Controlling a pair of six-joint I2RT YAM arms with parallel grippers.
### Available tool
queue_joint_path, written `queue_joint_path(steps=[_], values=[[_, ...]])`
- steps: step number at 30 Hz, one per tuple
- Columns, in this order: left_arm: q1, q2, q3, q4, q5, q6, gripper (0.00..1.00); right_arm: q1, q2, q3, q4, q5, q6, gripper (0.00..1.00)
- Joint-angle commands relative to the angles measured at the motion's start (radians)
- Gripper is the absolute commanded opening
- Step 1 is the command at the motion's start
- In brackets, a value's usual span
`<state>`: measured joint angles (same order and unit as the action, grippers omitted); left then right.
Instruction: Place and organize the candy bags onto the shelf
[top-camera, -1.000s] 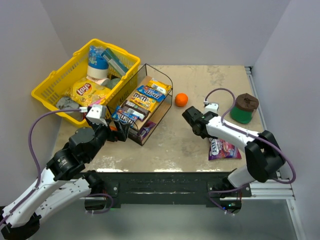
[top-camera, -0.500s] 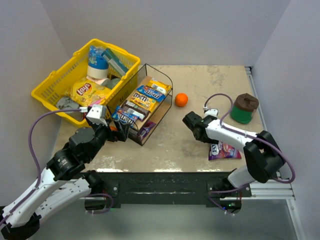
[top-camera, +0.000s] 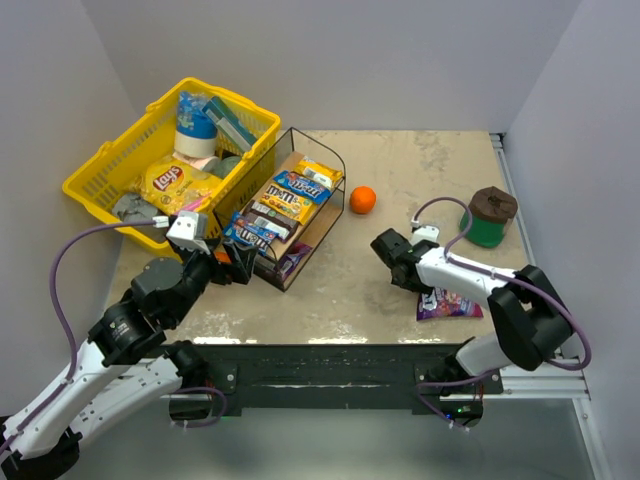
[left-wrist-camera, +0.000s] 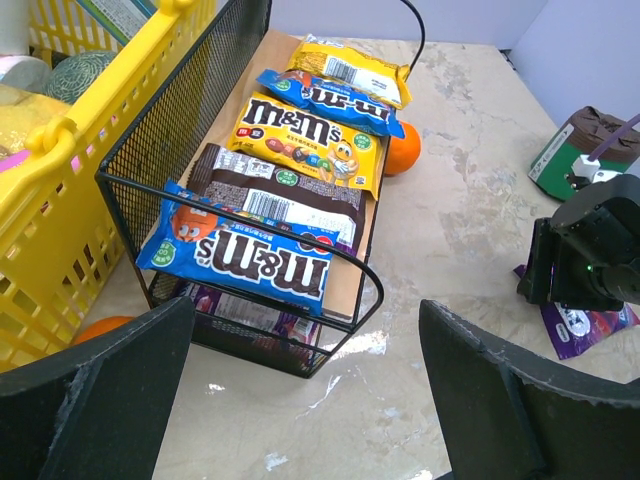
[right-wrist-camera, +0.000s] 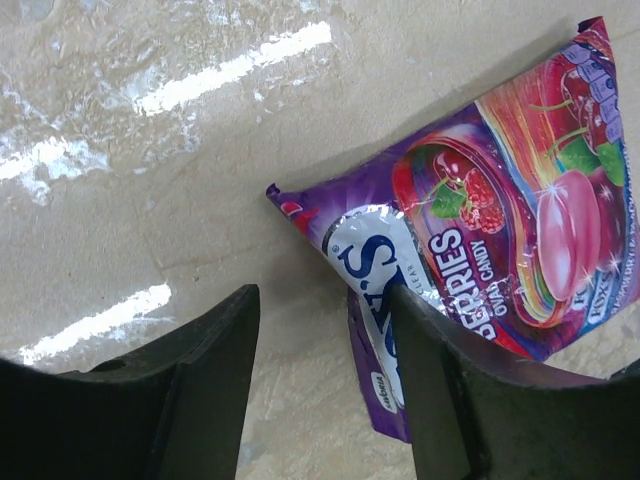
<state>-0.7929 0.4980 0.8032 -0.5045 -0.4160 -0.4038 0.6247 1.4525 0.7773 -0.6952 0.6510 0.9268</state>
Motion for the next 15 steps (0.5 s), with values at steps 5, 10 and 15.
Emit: queue_joint_path(steps=[5, 10, 15], values=[[-0.002, -0.007, 0.024, -0.008, -0.015, 0.016, 1.0, -0.055, 0.042, -0.046, 0.144, -0.071, 0.0, 0.4], [-0.002, -0.01, 0.021, -0.009, -0.018, 0.014, 1.0, -0.056, -0.004, -0.036, 0.163, -0.097, -0.011, 0.1], [-0.002, 0.0, 0.016, 0.003, -0.014, 0.013, 1.0, -0.057, -0.082, -0.001, 0.233, -0.247, -0.063, 0.0]])
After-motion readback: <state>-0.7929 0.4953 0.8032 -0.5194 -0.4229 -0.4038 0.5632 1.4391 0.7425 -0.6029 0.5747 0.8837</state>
